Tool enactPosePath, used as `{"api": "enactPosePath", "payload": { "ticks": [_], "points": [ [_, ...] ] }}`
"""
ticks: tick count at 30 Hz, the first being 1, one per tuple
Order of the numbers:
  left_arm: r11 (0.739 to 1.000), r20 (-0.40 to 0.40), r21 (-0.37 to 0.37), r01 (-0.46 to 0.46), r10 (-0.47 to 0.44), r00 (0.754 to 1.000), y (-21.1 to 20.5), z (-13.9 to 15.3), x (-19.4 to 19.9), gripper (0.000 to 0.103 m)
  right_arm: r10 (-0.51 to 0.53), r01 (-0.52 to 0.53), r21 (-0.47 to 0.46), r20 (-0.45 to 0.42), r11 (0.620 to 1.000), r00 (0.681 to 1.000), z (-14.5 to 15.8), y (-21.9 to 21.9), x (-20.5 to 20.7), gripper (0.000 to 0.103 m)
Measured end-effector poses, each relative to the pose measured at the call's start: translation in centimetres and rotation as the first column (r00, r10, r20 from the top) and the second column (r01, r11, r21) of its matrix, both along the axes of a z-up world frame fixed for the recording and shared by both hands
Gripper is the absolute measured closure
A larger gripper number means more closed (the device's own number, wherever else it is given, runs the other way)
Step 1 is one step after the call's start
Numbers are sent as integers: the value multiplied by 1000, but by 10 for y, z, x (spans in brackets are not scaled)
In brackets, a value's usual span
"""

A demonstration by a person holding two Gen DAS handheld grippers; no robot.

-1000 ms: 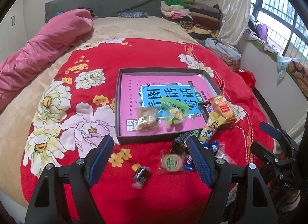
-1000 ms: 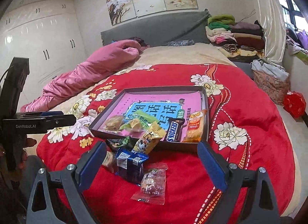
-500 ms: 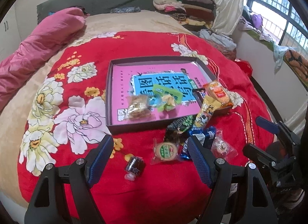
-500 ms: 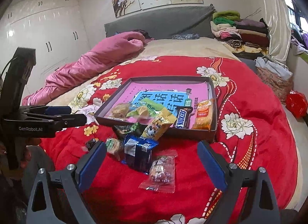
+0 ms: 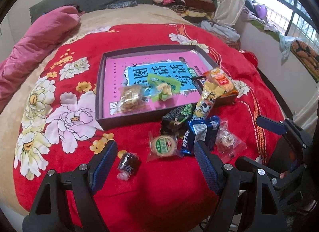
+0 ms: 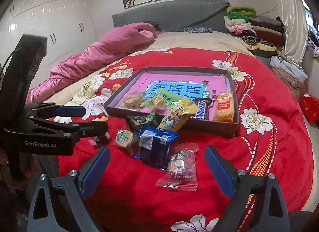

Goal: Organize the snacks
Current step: 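Grasp the blue biscuit pack on the bedspread with the right tool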

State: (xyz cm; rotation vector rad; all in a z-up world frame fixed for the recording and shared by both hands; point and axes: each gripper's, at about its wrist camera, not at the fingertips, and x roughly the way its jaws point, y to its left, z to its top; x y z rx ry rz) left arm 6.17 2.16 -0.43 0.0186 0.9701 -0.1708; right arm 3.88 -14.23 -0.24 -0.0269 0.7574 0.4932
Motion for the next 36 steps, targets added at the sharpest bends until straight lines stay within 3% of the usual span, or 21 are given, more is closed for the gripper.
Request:
{"api": "enactPosePath", "payload": {
  "ticks": [14,24,32,36],
  "points": [
    [1000,-32,3,17,-17,999,-6,-17,3,23,10,-11,-30,-35,999,999,-14,9,8,8],
    [1000,-56,-7,28,-28,998,0,-32,29,23,13,-17,-97,-42,995,999,-33,26,26,8],
    [999,-72,9,50,-49,996,-3,-45,44,23,24,-29,-77,-77,997,997,-47,33,41,8],
    [997,-69,-15,70,-70,995,-6,-47,46,23,9,-13,-56,-77,998,997,-49,31,47,21]
  ]
}}
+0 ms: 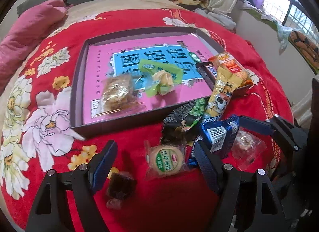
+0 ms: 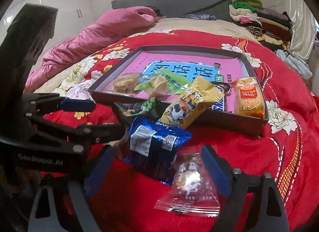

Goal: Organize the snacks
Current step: 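Grasp the blue biscuit pack on the bedspread with the right tool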

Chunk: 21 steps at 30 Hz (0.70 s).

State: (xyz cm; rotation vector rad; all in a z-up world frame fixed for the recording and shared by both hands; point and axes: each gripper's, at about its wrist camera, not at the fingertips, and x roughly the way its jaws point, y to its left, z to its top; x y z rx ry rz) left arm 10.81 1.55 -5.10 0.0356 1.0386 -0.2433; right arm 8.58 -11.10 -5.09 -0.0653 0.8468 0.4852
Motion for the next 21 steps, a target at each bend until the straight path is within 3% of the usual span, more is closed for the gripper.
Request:
{"api": "enactPosePath", "payload": {
  "ticks": [7,12,21],
  "points": [
    [1000,-1,-10,-10,10,1000,0,-4,9,23,-12,13,28,-12,1000,1000,-6,1,11,40],
    [998,-19,-64,-12,11,1000,5,-9,15,23,36,-36,-26,-2,999,999,-10,16,8,55],
    [993,-30,-116,16,-19,999,-3,-13,24,25,24,-24,5,-33,1000,999,-3,-1,6,57]
  ]
}}
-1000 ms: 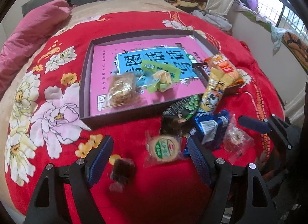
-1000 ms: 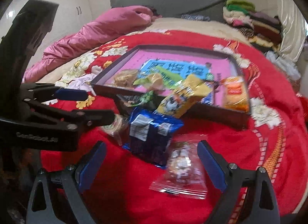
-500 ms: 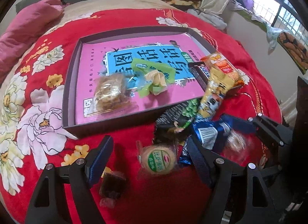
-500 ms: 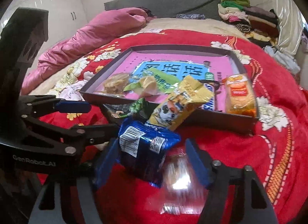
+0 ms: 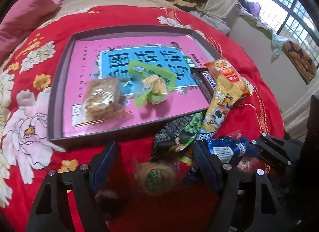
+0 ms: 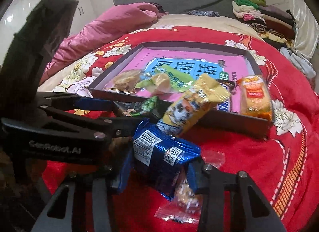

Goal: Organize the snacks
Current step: 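Grasp the blue biscuit pack on the bedspread with the right tool, then grasp the dark green snack bag with the left tool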

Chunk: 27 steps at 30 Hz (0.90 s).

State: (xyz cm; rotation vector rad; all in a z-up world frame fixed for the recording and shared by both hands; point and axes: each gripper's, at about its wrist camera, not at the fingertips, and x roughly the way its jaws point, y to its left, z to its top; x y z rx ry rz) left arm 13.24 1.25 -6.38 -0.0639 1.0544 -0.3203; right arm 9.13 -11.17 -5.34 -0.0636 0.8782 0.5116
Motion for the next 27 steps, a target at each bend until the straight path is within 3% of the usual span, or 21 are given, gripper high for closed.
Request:
{"api": "enactPosePath", "payload": {
  "ticks": [7,10,14,27],
  "points": [
    [999,-21,-36,23,-23,1000,-8,-4,8,41,-30,30,21,17,999,999,14,-19,-8,57],
    [998,-30,-49,27,-28,999,-10,-7,10,43,-51,50,46,15,998,999,17,-26,-6,57],
    [995,-34,-94,31,-34,999,-11,-8,13,57,-66,65,66,0,996,998,16,-30,-2,57],
    [988,2,-152,-10,10,1000,8,2,-1,68,-106,100,138,32,985,994,28,-45,-1,57]
  ]
}}
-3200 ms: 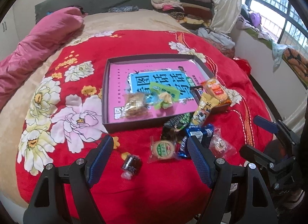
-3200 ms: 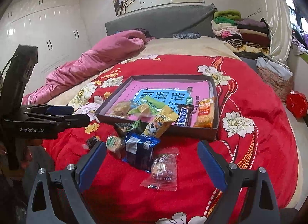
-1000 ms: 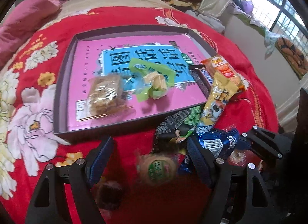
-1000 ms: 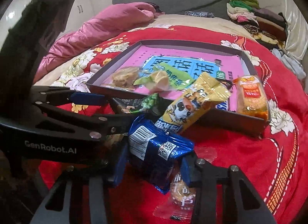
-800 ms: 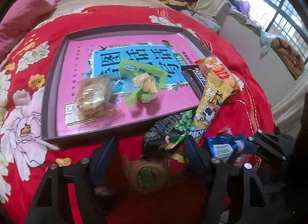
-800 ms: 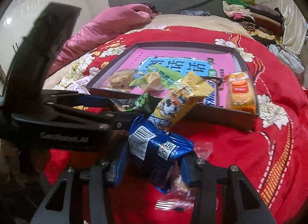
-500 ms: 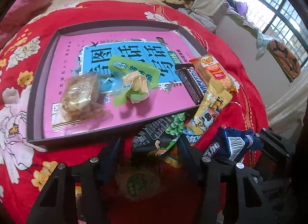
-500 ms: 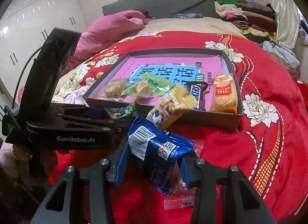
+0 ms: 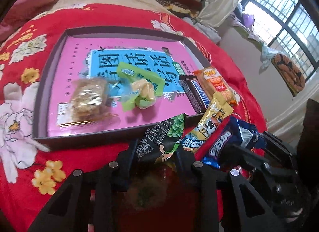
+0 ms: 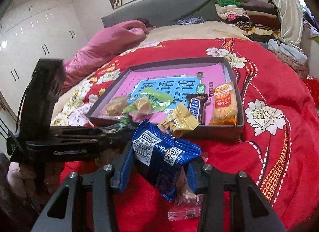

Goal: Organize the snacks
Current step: 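Grasp the dark green snack bag with the left tool, then lift both held snacks and carry them over the tray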

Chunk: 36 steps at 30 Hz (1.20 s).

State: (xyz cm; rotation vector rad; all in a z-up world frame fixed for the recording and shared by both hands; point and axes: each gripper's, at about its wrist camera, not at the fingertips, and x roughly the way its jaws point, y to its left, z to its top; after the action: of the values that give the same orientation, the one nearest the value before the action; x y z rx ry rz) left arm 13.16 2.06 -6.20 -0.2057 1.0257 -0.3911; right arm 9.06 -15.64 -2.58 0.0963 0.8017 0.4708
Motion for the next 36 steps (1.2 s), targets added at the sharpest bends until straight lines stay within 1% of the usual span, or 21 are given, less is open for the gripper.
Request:
{"api": "enactPosePath", "payload": {
  "ticks": [4,9,10,12,15,22,28,36],
  "points": [
    [999,14,-13,-34,34,999,14,11,-8,68,-9,9,23,6,1000,1000,3,-3,1,57],
    [998,21,-1,-67,67,998,25,21,-16,70,-12,11,32,24,999,1000,6,-4,1,57],
    [997,26,1,-75,75,997,27,24,-17,72,-12,11,39,28,999,1000,7,-5,0,57],
    [996,38,5,-91,91,995,31,30,-19,80,-12,10,43,40,999,999,10,-5,-1,57],
    [994,51,8,-107,107,993,35,38,-22,80,-11,9,45,55,999,998,13,-6,-2,57],
    [994,54,27,-109,108,993,28,41,-19,81,-17,14,29,83,999,996,18,-7,-3,57],
    [994,85,19,-108,106,991,25,57,-24,81,-31,27,46,102,999,994,25,-12,-3,57],
    [995,117,33,-98,94,989,12,77,-23,81,-63,51,86,138,995,988,38,-27,-3,57]
  ]
}}
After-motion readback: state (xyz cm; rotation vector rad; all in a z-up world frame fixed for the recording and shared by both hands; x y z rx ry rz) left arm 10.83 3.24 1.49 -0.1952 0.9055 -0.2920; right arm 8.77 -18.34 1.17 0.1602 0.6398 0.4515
